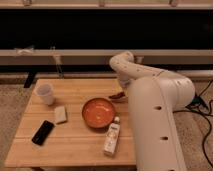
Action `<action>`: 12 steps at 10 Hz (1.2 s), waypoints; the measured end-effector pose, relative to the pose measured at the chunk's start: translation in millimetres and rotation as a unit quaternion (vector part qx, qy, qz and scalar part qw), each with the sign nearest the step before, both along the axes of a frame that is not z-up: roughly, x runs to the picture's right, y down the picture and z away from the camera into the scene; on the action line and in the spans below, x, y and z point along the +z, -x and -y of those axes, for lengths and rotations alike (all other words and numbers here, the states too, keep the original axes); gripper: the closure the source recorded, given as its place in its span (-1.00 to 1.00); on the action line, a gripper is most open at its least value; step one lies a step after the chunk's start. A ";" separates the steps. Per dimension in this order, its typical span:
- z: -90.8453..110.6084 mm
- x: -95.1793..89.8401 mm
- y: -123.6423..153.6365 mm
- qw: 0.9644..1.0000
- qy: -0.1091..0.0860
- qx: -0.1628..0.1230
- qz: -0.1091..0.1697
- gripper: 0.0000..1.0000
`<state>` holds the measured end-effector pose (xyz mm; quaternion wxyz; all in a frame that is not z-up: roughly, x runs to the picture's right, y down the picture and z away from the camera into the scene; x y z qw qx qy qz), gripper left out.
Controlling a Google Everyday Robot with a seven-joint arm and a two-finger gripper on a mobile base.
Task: Place the pepper on the white sponge
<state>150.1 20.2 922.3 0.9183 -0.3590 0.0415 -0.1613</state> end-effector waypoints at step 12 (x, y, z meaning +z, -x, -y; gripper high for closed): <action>29.7 -36.8 185.4 0.964 -0.011 -0.120 0.235 1.00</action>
